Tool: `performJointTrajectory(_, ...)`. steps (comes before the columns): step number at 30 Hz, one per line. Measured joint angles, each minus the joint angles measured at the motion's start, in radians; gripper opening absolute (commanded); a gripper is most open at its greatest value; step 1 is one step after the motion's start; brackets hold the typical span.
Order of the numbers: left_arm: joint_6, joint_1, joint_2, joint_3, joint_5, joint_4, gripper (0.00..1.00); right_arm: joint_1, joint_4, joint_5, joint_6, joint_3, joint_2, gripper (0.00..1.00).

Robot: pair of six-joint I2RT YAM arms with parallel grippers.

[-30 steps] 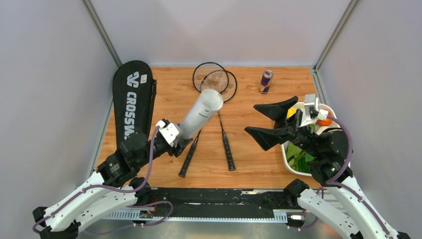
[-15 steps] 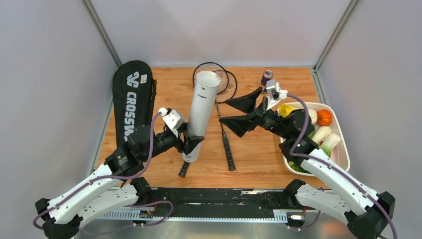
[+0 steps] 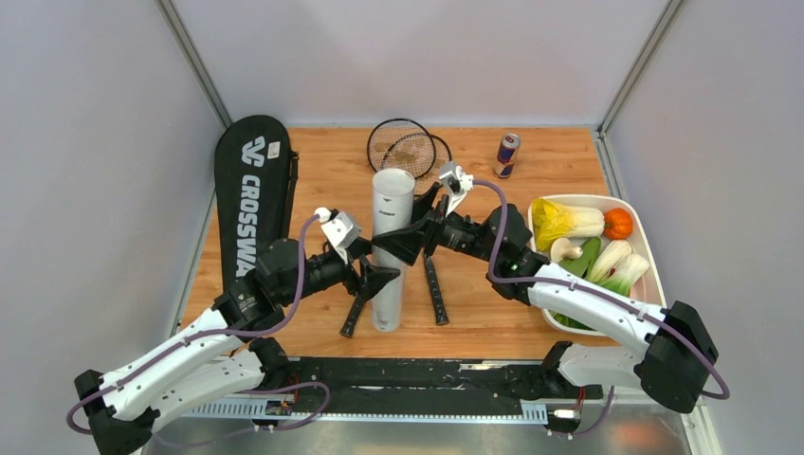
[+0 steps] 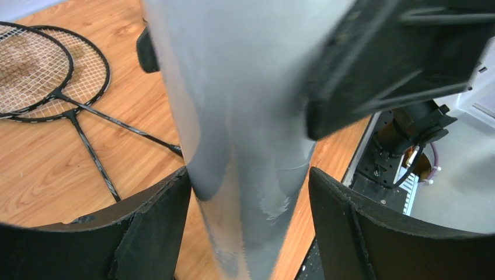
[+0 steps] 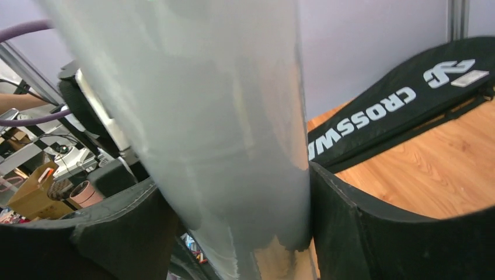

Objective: Pack up the badminton gear

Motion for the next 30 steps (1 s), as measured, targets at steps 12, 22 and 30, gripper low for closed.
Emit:
performJointTrajectory(12, 0.022, 0.0, -0.027, -0.015, -0.008, 0.014, 0.82, -0.011, -0.132, 0.147, -0.001, 0.032, -0.007, 0.31)
performJointTrajectory(22, 0.11, 0.0, -0.064, -0.015, -0.039, -0.095, 0.82, -0.318, -0.552, 0.201, -0.054, 0.25, -0.047, 0.37)
performJointTrajectory(30, 0.223, 0.0, -0.079, -0.013, -0.186, -0.218, 0.82, -0.528, -0.906, 0.191, -0.214, 0.378, 0.114, 0.44)
